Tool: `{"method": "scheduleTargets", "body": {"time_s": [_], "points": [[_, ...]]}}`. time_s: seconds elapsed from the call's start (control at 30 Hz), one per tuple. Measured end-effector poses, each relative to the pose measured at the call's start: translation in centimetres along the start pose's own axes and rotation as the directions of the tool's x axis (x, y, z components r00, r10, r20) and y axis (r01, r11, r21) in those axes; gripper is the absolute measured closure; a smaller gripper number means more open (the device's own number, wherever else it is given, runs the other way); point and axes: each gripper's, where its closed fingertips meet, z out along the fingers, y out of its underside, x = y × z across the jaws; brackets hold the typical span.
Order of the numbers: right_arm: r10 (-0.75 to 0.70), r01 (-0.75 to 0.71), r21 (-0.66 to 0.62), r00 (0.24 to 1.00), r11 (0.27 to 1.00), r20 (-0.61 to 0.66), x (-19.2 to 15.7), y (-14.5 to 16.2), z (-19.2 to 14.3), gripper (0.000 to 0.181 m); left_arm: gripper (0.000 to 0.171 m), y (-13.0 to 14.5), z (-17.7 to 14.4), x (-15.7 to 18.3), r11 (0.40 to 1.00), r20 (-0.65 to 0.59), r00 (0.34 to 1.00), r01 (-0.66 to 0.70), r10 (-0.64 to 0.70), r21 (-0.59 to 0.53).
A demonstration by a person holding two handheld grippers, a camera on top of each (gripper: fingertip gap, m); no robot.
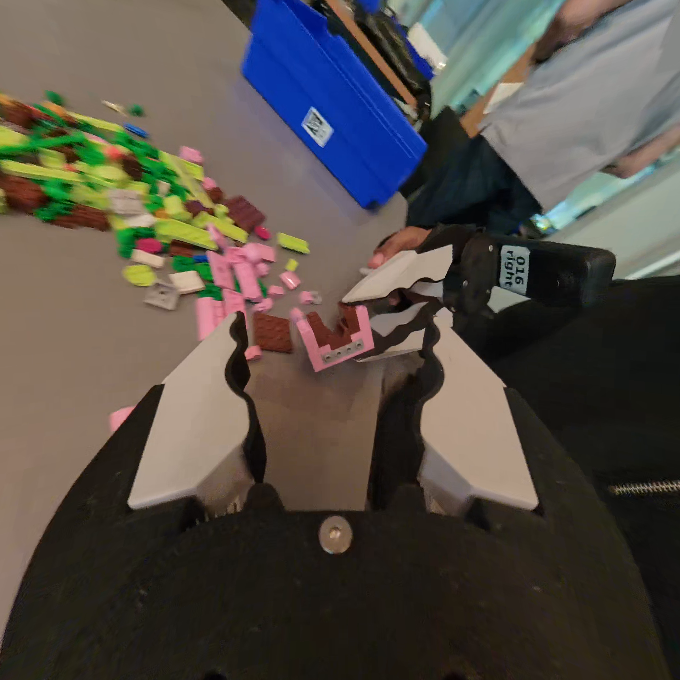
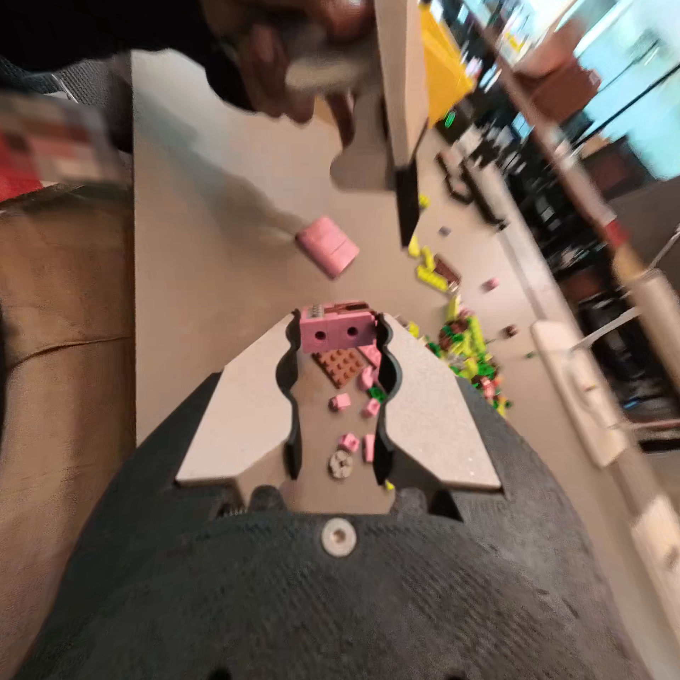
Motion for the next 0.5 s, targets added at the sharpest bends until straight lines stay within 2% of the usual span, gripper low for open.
{"method": "scheduleTargets", "body": {"time_s": [0.07,0.17,0.23,0.27,0.3,0.37,0.4,0.43,0.5], "points": [[-0.06,0.062,0.059,0.998,0.996,-0.032,0.0,-1.1,-0.5,0.143,0.078,0.9,1.5,0.3,0.999,-0.069,0.997,0.032,-0.034,-0.026],[-0.076,0.082,0.139,0.996,0.987,-0.047,-0.1,-2.7,-1.3,0.143,0.079,1.6,2.6,2.8,0.992,-0.302,0.945,0.116,-0.126,-0.049],[-0.052,0.061,0.218,0.997,0.974,-0.048,0.0,-4.2,-2.1,0.143,0.081,1.0,1.9,5.6,0.978,-0.531,0.824,0.199,-0.197,-0.055],[-0.027,0.036,0.264,0.999,0.964,-0.038,0.1,-5.0,-2.6,0.143,0.089,0.7,1.5,6.5,0.971,-0.607,0.764,0.232,-0.219,-0.058],[0.005,0.004,0.309,1.0,0.951,-0.026,0.3,-5.7,-3.1,0.143,0.104,0.6,1.4,7.1,0.969,-0.647,0.73,0.239,-0.218,-0.057],[0.063,-0.058,0.381,0.998,0.923,-0.002,0.6,-6.8,-3.9,0.143,0.126,1.0,1.8,7.5,0.978,-0.653,0.734,0.2,-0.188,-0.057],[0.088,-0.084,0.399,0.996,0.913,0.009,0.8,-7.0,-4.1,0.143,0.149,1.0,1.8,7.8,0.986,-0.657,0.74,0.165,-0.144,-0.029],[0.117,-0.113,0.403,0.993,0.908,0.016,1.1,-6.9,-4.1,0.143,0.158,0.5,1.6,7.9,0.987,-0.66,0.742,0.161,-0.114,0.011],[0.197,-0.202,0.411,0.979,0.889,0.056,1.6,-6.6,-4.1,0.144,0.158,0.2,1.7,7.2,0.99,-0.611,0.788,0.134,-0.076,0.05]]}}
